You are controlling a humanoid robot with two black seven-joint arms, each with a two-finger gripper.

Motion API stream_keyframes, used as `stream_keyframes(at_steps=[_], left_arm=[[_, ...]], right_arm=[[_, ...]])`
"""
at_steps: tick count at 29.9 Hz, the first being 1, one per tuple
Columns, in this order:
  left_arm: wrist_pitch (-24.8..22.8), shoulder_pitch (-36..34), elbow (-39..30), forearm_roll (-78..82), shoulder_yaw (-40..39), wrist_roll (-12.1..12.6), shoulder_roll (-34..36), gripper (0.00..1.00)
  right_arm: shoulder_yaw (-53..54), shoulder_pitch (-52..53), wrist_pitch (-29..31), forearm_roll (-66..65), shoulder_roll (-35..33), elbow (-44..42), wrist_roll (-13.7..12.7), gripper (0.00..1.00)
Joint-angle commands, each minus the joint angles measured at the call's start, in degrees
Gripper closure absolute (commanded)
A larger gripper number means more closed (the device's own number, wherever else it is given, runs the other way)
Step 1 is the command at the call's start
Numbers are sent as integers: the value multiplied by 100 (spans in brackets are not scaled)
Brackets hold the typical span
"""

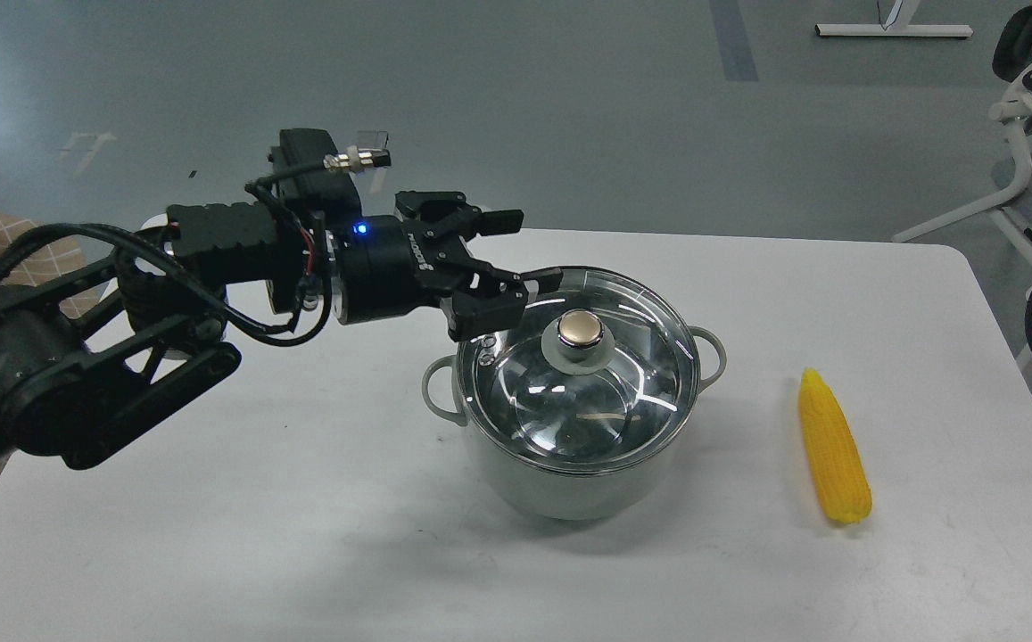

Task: Open pot and put corn in
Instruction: 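Move the left gripper over the pot and grasp the lid's brass knob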

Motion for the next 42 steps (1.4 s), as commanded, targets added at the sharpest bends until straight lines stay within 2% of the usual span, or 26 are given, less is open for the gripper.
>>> stream_keyframes(at_steps=[1,13,16,17,19,24,32,42], left_arm=[[35,-5,108,270,201,2,-379,23],[61,4,873,270,439,2,-916,23],[131,30,882,270,439,2,-933,23],[140,39,882,270,448,2,-933,24],[149,57,891,270,448,2,-933,36],[149,57,891,270,448,2,-925,54],[158,66,891,270,456,2,-933,58],[158,109,900,270,457,2,-933,57]], right_arm=[[6,0,0,0,8,5,0,0],[77,-35,0,0,25,14,0,0],[77,-35,0,0,34,23,0,0],[77,-35,0,0,34,23,0,0],[77,-35,0,0,25,23,0,0],[77,-35,0,0,16,14,0,0],[77,-35,0,0,34,23,0,0],[68,-26,0,0,34,23,0,0]])
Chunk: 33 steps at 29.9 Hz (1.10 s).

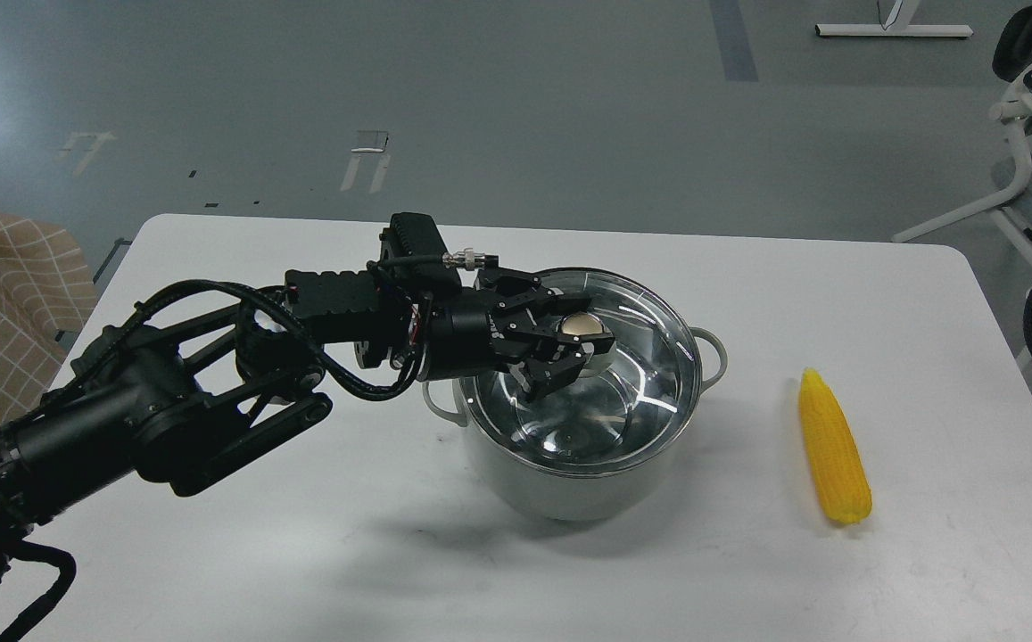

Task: Open pot and put corn in
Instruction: 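Move the left gripper over the pot and grasp the lid's brass knob, then lift the glass lid off the pot with the left gripper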

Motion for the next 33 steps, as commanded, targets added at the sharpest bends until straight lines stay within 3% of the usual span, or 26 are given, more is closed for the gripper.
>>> stream_keyframes(at_steps=[1,17,20,33], left_arm=[[-3,75,4,0,-5,-1,-9,57],[15,154,4,0,-23,-1,-9,53],[15,145,4,0,-31,-1,-44,42],[137,163,39,0,-14,-1,-79,40]], right_arm=[[-1,2,0,0,-5,0,0,0],[-10,2,0,0,12,0,0,0],[-10,2,0,0,12,0,0,0],[-10,2,0,0,12,9,0,0]])
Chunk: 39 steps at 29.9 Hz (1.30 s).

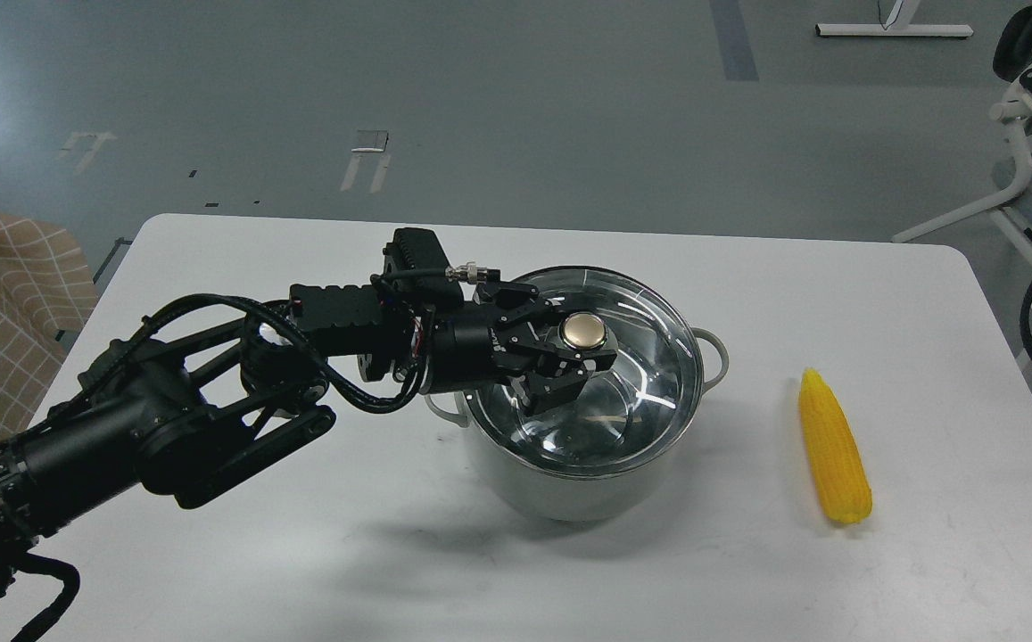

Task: Open pot and put corn in
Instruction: 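Lift the glass lid off the pot with the left gripper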

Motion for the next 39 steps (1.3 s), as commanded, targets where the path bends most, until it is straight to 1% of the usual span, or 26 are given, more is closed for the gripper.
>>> stream_keyframes(at_steps=[1,5,6,12,22,25,30,33,35,39], left_arm=[[146,7,42,0,17,0,0,42],[155,7,42,0,17,0,-9,47],[155,7,42,0,17,-8,0,52],[155,7,42,0,8,-17,-9,62],[147,-19,25,0,-27,-26,0,63],[120,-107,-10,-37,-44,-9,8,63],[85,-511,-81,-556,-62,9,114,62],[15,-687,-81,-678,-80,-9,368,63],[-47,-819,-81,-1020,-97,-9,718,62],[-20,-872,-81,-1618,-167,9,1422,62]], right_arm=[[1,5,0,0,-1,9,0,0],[1,6,0,0,-1,9,0,0],[1,6,0,0,-10,0,0,0],[1,-3,0,0,-1,9,0,0],[1,6,0,0,-10,9,0,0],[1,6,0,0,-18,9,0,0],[1,6,0,0,-27,9,0,0],[1,6,0,0,-36,0,0,0],[1,6,0,0,-45,0,0,0],[1,6,0,0,-54,0,0,0]])
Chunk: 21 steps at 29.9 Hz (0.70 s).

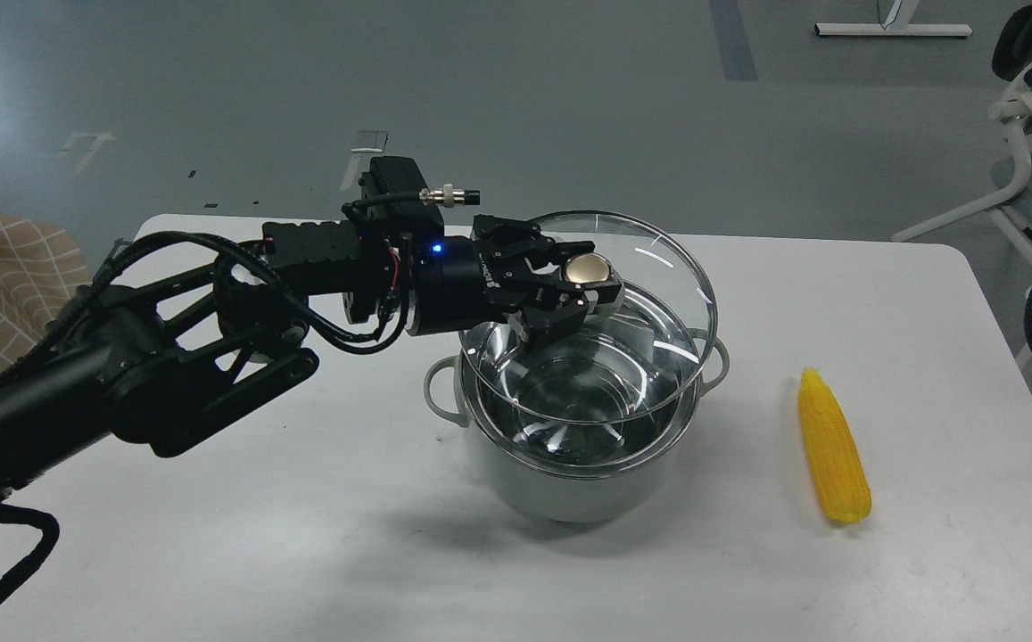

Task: Open pot and put corn in
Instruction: 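Lift the glass lid off the pot with the left gripper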

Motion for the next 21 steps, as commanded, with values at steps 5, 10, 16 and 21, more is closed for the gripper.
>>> stream_keyframes(at_steps=[5,10,16,21], left_arm=[[34,73,82,-1737,-239,7,1984,63],[305,668,240,-1757,-212,-45,2777,63],[929,1574,284,-1292,-212,-46,2919,63],[1352,2067,625,-1176,-212,-28,2823,62]], right_arm=[[-3,-18,0,-17,-6,-25,0,0],[-3,-26,0,-18,-15,-34,0,0],[-56,-44,0,-35,-85,-43,-9,0],[-65,-61,0,-35,-137,-34,-9,0]])
